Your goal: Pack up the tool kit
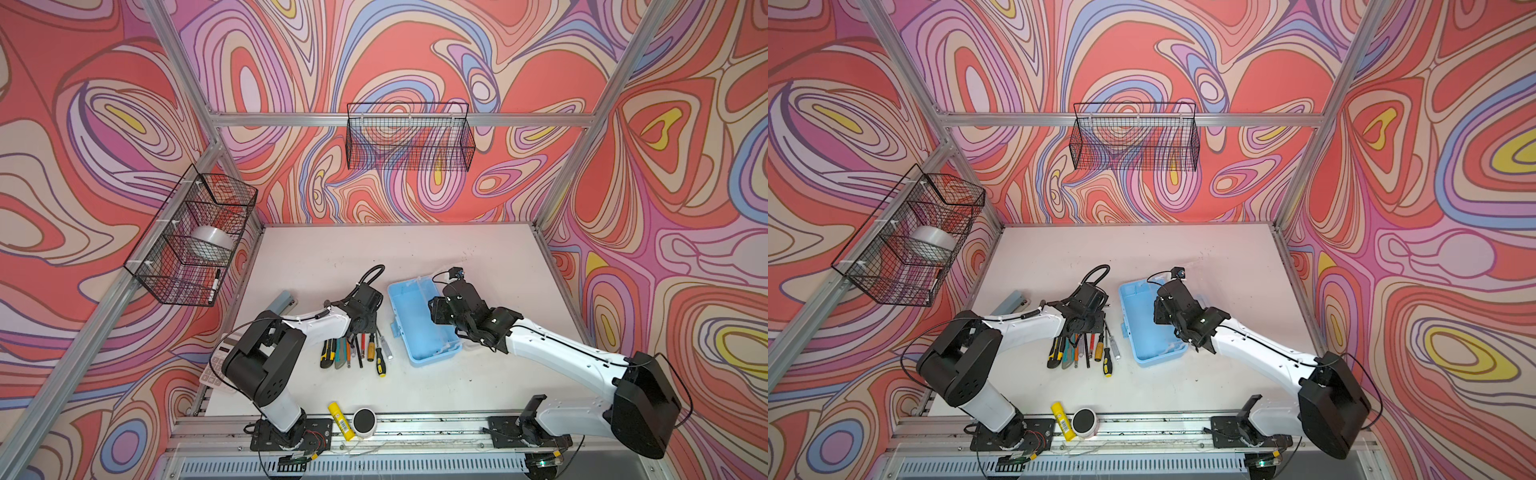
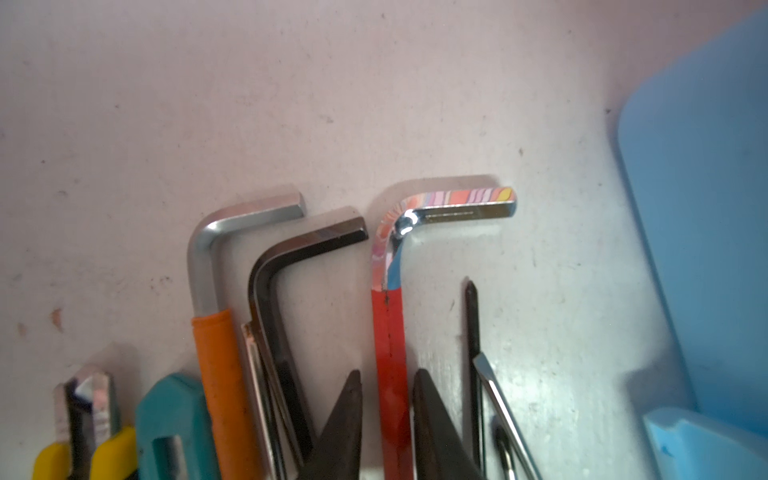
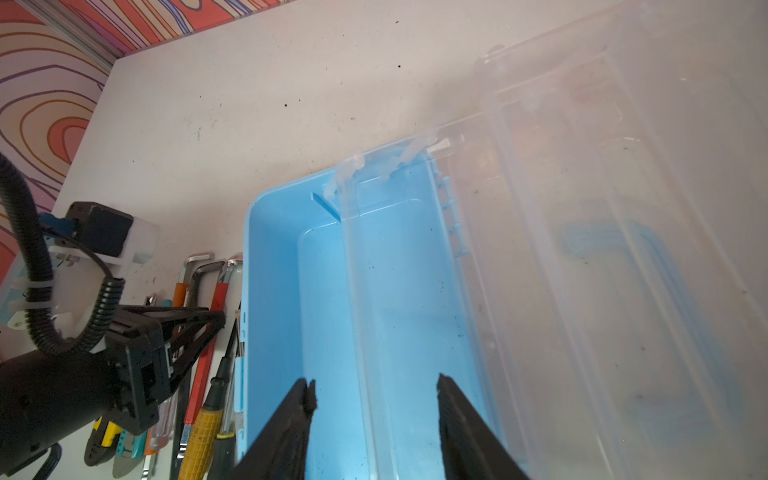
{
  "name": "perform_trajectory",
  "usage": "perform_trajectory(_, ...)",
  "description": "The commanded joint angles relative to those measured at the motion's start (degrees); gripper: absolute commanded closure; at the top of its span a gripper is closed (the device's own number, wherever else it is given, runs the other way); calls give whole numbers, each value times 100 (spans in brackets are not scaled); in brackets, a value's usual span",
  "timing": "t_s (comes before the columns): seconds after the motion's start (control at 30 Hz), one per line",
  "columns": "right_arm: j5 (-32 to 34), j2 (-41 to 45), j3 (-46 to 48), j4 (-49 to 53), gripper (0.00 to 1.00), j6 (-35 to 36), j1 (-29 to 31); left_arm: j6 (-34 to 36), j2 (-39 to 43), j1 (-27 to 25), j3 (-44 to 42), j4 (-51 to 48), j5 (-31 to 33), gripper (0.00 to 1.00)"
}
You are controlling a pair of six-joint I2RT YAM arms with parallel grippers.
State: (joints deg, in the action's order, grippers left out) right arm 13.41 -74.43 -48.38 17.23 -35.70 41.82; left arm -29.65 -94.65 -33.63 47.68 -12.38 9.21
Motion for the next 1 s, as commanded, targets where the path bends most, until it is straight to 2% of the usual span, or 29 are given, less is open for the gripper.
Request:
perform_trajectory(0.0, 105, -60, 82, -44, 49, -44, 36, -59, -168, 23, 74, -133, 16, 82)
perform_trajectory(0.17, 127, -99, 62, -71, 49, -28, 36, -65, -176, 31, 100, -156, 37, 88)
perform_trajectory(0.27, 155, -127, 55, -66, 49, -20, 33, -63, -174, 32, 148, -185, 69, 100)
perform_trajectory(0.43, 223, -151, 37, -65, 49, -22, 36, -41, -66, 32, 306, -238, 146, 100)
perform_trajectory(0.6, 174, -121, 27, -185, 49, -55, 35, -232, 679, 32, 358, -194, 80, 100)
perform_trajectory(0.73, 217, -54, -8, -183, 49, -117, 27, -724, 1459, 32, 284, -214, 202, 100)
perform_trajectory(0.8, 301, 2, -20, -177, 49, -141, 23, -1155, 1778, -39, 141, 52, -11, 100)
perform_trajectory(0.87, 334, 49, -62, -168, 49, -132, 3, -1610, 1951, -227, 14, 371, -70, 100)
perform_trajectory(0.97, 336, 61, -127, -155, 49, -104, -34, -2405, 2016, -598, -123, 783, 193, 100)
